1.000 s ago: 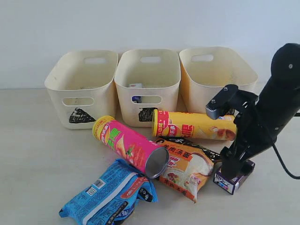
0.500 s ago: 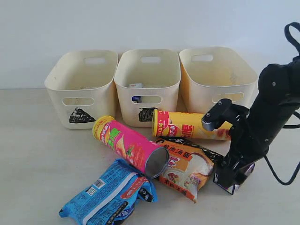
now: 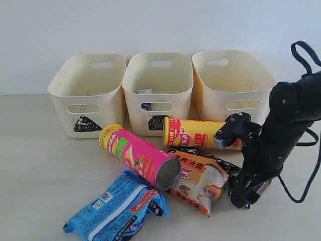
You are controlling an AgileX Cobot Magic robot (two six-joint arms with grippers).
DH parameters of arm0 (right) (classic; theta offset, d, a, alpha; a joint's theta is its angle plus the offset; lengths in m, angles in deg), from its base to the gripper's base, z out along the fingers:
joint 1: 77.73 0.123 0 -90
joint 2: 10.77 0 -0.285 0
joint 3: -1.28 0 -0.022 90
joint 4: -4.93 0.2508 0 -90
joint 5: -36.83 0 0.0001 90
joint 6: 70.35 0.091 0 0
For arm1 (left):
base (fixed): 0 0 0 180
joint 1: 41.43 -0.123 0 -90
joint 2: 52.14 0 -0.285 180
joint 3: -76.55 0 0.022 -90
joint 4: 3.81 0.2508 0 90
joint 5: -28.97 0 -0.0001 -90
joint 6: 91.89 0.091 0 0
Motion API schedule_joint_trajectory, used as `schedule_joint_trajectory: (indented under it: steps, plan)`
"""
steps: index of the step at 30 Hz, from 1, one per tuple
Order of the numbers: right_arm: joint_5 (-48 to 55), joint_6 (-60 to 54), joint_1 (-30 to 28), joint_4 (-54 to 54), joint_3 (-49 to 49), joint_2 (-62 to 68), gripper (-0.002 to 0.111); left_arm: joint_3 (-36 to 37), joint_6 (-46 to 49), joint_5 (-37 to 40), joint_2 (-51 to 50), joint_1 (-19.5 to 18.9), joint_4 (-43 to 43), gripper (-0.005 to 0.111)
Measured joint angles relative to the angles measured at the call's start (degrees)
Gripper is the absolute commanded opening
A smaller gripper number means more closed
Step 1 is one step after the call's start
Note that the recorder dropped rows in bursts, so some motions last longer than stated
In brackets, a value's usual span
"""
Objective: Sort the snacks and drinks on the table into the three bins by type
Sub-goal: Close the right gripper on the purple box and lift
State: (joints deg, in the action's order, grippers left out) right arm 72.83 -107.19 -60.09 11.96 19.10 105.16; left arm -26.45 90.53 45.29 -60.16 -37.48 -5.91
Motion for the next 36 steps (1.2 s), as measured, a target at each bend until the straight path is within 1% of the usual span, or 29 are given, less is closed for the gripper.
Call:
schedule_joint_trajectory:
  steps: [5, 6, 7, 8, 9, 11, 13, 14, 26, 31, 36]
  plan:
    - [-0.1, 1.0, 0.0, 0.0, 0.0, 0.1, 0.104, 0.0, 0.0, 0.0, 0.0, 0.0, 0.0, 0.004]
    - [-0.1, 1.1, 0.0, 0.0, 0.0, 0.2, 0.102, 0.0, 0.0, 0.0, 0.0, 0.0, 0.0, 0.004]
    - [-0.1, 1.2, 0.0, 0.0, 0.0, 0.2, 0.098, 0.0, 0.0, 0.0, 0.0, 0.0, 0.0, 0.004]
    - [-0.1, 1.2, 0.0, 0.0, 0.0, 0.3, 0.09, 0.0, 0.0, 0.0, 0.0, 0.0, 0.0, 0.004]
    - [0.0, 1.2, 0.0, 0.0, 0.0, 0.3, 0.079, 0.0, 0.0, 0.0, 0.0, 0.0, 0.0, 0.004]
    - [0.2, 1.5, 0.0, 0.0, 0.0, 0.3, 0.051, 0.0, 0.0, 0.0, 0.0, 0.0, 0.0, 0.004]
    - [0.2, 1.7, -0.1, 0.0, 0.0, 0.3, 0.01, 0.0, 0.0, 0.0, 0.0, 0.0, 0.0, 0.004]
    - [0.2, 1.7, -0.1, 0.0, 0.0, 0.3, 0.001, 0.0, 0.0, 0.0, 0.0, 0.0, 0.0, 0.004]
    - [1.2, 1.5, -0.1, -0.1, 0.0, 0.0, 0.0, 0.0, 0.0, 0.0, 0.0, 0.0, 0.0, 0.004]
    - [2.9, 1.5, -0.1, -0.4, 0.0, -3.4, 0.0, 0.0, 0.0, 0.0, 0.0, 0.0, 0.0, 0.004]
    - [7.5, 1.5, -0.1, -1.7, 0.0, -8.1, 0.0, 0.0, 0.0, 0.0, 0.0, 0.0, 0.0, 0.004]
